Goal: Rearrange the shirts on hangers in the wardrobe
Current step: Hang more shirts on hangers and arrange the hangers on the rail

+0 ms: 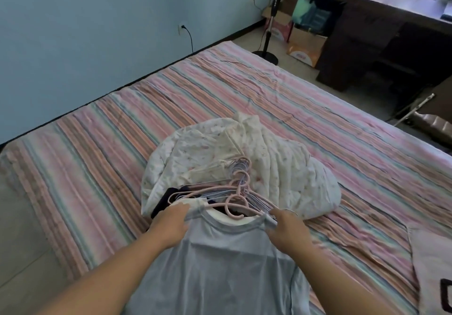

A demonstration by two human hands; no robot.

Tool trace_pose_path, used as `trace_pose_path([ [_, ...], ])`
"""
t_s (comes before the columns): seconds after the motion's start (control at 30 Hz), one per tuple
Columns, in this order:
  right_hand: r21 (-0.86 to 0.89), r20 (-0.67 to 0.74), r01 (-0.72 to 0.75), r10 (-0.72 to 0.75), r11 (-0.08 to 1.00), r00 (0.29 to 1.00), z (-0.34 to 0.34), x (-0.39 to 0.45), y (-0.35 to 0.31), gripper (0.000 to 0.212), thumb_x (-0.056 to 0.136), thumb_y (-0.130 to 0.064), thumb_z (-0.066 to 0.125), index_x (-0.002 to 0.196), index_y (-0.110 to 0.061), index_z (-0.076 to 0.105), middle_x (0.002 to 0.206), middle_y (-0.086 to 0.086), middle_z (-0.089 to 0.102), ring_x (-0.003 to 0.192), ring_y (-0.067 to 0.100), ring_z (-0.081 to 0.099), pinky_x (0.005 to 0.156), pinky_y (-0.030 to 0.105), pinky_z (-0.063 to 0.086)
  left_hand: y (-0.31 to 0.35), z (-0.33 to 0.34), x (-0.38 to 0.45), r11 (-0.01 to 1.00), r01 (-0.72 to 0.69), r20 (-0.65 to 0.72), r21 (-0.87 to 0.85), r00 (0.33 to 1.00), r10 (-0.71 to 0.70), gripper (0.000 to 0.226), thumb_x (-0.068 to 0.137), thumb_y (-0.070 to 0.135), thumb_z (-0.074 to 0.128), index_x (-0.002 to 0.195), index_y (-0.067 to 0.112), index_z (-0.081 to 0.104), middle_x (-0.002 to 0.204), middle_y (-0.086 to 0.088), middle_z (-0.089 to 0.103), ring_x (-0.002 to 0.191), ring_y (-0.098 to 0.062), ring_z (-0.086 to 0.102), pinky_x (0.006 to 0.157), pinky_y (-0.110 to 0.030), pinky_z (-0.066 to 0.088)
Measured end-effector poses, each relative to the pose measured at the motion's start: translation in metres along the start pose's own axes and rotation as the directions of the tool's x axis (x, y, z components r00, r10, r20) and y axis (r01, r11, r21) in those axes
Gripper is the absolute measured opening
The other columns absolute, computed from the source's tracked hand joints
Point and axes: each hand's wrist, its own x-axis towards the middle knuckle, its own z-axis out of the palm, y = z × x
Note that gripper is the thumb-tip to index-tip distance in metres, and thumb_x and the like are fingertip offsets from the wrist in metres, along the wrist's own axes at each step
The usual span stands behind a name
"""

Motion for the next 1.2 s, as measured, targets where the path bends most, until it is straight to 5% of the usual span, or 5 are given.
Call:
trace_pose_path([
  [0.13,-0.026,0.011,0.010,-0.010,1.000,1.000,0.027,0.019,0.008,0.021,0.094,-0.031,0.053,0.113,-0.026,0.062,0.114,0.002,0.066,0.105,0.028,0.062,0.084,0.037,0.051,0.003,0.015,0.015,0.995,-0.086,-0.123,-0.046,0.989,0.080,0.030,0.086,0.022,0.059,0.115,0.022,0.060,0.122,-0.001,0.063,0.112,-0.024,0.058,0.086,-0.029,0.043],
  [0.33,-0.171,-0.065,-0.007,-0.004,0.985,0.998,0.045,0.020,0.010,0.018,0.096,-0.016,0.044,0.106,-0.022,0.058,0.106,0.002,0.069,0.099,0.026,0.063,0.076,0.035,0.046,0.004,0.032,0.019,0.997,-0.043,-0.133,0.061,0.990,0.051,0.043,0.091,0.024,0.058,0.133,0.024,0.052,0.133,0.001,0.054,0.126,-0.022,0.046,0.103,-0.034,0.039],
  [0.57,-0.214,-0.153,-0.006,-0.027,0.977,0.988,0.030,-0.004,0.003,0.010,0.098,-0.017,0.039,0.098,-0.020,0.049,0.107,-0.002,0.063,0.097,0.021,0.061,0.067,0.032,0.035,0.010,0.028,-0.003,0.998,0.012,-0.135,0.055,0.991,-0.004,0.017,0.091,0.024,0.060,0.106,0.018,0.058,0.107,-0.002,0.057,0.107,-0.023,0.053,0.088,-0.034,0.043],
  [0.8,-0.189,-0.157,0.093,-0.123,0.978,0.980,-0.002,-0.068,-0.011,0.016,0.091,-0.007,0.041,0.098,-0.022,0.039,0.096,-0.002,0.062,0.085,0.021,0.062,0.062,0.029,0.031,0.011,-0.011,-0.057,0.988,0.018,-0.116,-0.155,0.993,-0.036,0.018,0.092,0.027,0.060,0.105,0.022,0.049,0.107,0.002,0.062,0.101,-0.023,0.060,0.087,-0.041,0.048],
  [1.2,-0.133,-0.384,0.170,-0.209,0.976,0.899,-0.074,-0.188,-0.078,0.019,0.091,-0.008,0.045,0.087,-0.024,0.037,0.061,-0.007,0.045,0.060,0.021,0.060,0.051,0.032,0.031,0.001,-0.109,-0.215,0.952,-0.172,-0.364,-0.251,0.929,0.072,0.009,0.096,0.019,0.056,0.088,0.023,0.056,0.092,0.003,0.063,0.092,-0.020,0.059,0.071,-0.033,0.039],
])
